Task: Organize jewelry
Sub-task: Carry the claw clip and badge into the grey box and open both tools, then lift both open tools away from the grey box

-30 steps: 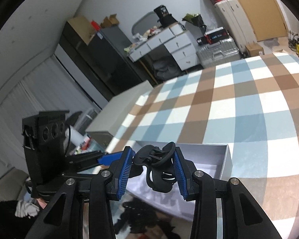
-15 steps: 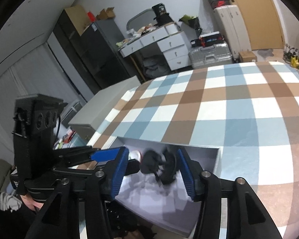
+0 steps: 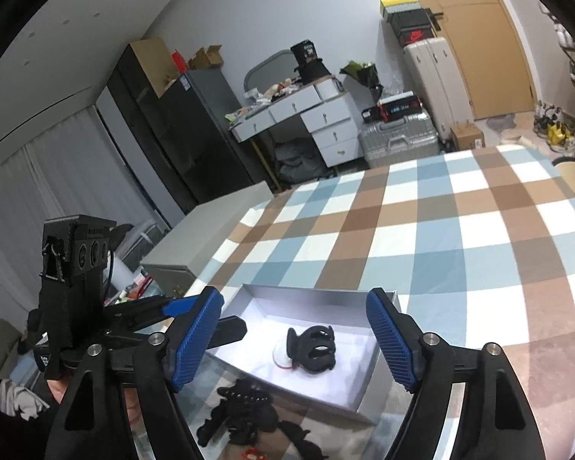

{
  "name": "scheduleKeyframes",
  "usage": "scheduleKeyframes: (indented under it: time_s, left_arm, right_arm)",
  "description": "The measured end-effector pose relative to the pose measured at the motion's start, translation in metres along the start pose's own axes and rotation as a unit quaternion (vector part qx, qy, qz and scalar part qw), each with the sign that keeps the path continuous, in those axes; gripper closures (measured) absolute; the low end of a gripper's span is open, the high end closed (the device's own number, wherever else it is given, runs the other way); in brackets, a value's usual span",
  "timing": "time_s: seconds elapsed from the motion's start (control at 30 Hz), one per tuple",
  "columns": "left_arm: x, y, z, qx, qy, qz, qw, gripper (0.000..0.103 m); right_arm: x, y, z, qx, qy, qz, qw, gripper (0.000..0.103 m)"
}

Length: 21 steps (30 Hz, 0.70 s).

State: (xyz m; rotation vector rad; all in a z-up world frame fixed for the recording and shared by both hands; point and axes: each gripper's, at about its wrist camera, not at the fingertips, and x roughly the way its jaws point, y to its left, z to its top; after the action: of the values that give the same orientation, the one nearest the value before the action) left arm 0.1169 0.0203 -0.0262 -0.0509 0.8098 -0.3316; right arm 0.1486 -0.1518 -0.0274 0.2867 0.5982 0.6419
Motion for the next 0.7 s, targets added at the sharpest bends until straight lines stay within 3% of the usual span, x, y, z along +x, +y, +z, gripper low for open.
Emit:
scheduleKeyframes:
  time_s: [0.13,0.2,0.43,0.7]
  left_arm:
    - [-0.013,-0.002,-0.002,-0.003,-0.017,0.015,0.9997,0.038]
    - [-0.019,-0.004,-0.004,-0.004,-0.026,0.02,0.9994,0.022]
    - [-0.046,-0.014,-0.017,-0.007,-0.083,0.045,0.9955,0.02]
    - [-0.068,-0.024,-0.035,-0.012,-0.144,0.064,0.9875,0.003]
  right_arm:
    - [-0.021,0.012,-0.001,-0.02,-0.026,-0.012,0.999,0.016]
    - [-0.033,0.021,-0.003,-0.041,-0.04,-0.013,0.998,0.014]
    - [-0.073,0.044,-0.017,-0.084,-0.088,-0.024,0.992,0.001]
    - [-0.099,0.067,-0.047,-0.135,-0.107,-0.043,0.984,0.0]
